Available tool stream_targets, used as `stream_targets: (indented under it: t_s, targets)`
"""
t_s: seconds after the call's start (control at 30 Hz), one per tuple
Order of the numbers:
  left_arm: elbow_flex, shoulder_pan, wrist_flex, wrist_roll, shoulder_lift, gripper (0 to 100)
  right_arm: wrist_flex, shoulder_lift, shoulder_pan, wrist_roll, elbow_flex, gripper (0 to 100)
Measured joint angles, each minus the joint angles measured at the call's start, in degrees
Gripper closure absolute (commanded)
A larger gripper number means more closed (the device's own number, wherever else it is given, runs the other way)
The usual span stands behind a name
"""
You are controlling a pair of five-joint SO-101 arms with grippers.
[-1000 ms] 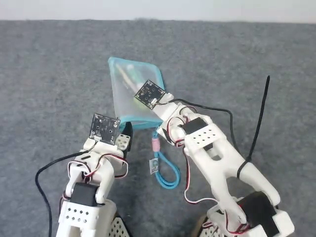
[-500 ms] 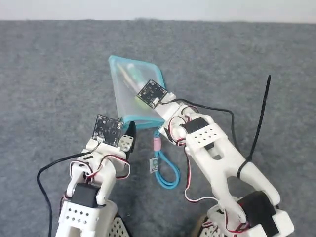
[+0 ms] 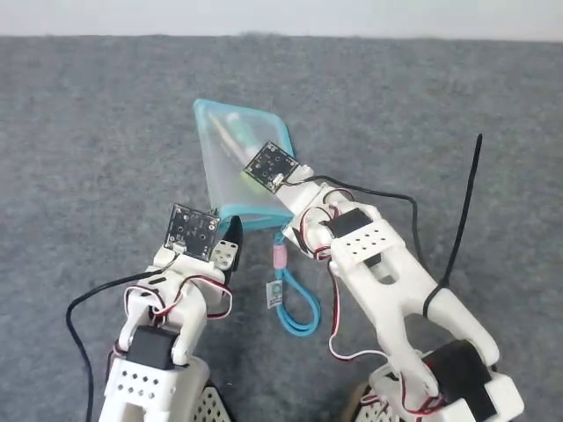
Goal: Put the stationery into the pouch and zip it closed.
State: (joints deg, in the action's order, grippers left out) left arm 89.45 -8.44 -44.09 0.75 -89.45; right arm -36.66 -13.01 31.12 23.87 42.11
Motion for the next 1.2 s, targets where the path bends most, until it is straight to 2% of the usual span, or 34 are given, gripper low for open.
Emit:
stream_targets:
  t_s: [0.67,0.8,0.93,1.2]
  targets:
    - [0.0,-0.2,0.0,0.0,0.0,89,0.0,0.0,0.0,0.0,0.0,99.3]
    - [-0.2,-2.8,0.0,4.0,0.0,88,0.0,0.0,-0.2,0.0,0.1,99.3]
    - [-0.5,-7.2,0.4,5.2,-0.2,82,-0.1,0.1,-1.1,0.0,0.3,99.3]
    - [-0.5,-7.8,0.4,5.2,-0.2,80,-0.6,0.2,-1.4,0.0,0.4,99.3]
